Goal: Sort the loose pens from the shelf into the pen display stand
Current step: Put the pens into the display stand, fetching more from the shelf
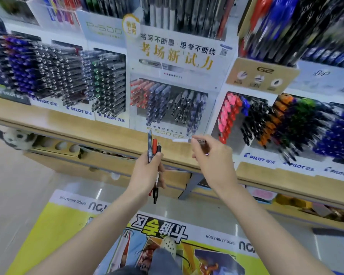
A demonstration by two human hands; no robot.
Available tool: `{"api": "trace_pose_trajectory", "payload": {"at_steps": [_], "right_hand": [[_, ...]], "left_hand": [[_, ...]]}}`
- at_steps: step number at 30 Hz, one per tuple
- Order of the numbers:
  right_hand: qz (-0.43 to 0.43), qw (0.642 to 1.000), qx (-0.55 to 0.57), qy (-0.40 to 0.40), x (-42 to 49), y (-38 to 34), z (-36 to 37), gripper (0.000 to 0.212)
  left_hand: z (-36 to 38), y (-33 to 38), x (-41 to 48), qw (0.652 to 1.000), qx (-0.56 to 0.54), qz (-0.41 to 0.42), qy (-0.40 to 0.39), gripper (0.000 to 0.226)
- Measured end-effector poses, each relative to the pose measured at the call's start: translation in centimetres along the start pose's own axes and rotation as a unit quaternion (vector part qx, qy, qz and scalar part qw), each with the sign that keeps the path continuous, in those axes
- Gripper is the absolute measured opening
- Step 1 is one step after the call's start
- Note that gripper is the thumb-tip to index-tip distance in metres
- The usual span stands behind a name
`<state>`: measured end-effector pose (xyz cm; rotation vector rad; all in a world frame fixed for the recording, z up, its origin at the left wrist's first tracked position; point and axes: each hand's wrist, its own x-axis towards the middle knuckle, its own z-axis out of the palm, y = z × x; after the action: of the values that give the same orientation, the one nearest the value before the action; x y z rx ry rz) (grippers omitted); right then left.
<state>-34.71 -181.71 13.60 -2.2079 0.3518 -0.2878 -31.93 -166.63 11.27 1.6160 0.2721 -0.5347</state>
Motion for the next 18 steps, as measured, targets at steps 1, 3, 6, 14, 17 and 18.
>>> {"api": "trace_pose_trajectory", "payload": {"at_steps": [1,3,6,14,17,18], "right_hand": [[-0.008,1.0,-0.012,0.002,0.5,-0.1,0.1,0.021],[-0.011,1.0,-0.02,0.008,1.2,-0.3,0.5,0.022],[-0.013,0.999,-0.029,0.022,1.9,-0.4,1.2,0.023],[-0.002,0.994,-0.025,0.103,0.8,-1.3,4.3,0.024],[0.011,0.989,-0.022,0.143,0.5,-1.5,5.5,0.027],[0.013,0.987,-0.024,0.157,0.4,-1.5,5.9,0.028]], "left_hand": [[0.0,0.2,0.3,1.0,-0.009,0.0,-0.001,0.021],[-0.1,0.5,0.8,1.0,-0.014,0.003,-0.004,0.019],[-0.6,0.8,1.8,1.0,0.005,0.005,-0.013,0.018],[-3.7,1.2,3.3,0.996,0.062,-0.001,-0.068,0.015],[-5.5,1.3,3.8,0.993,0.082,0.0,-0.087,0.018],[-6.0,1.3,4.1,0.992,0.092,0.003,-0.091,0.018]]}}
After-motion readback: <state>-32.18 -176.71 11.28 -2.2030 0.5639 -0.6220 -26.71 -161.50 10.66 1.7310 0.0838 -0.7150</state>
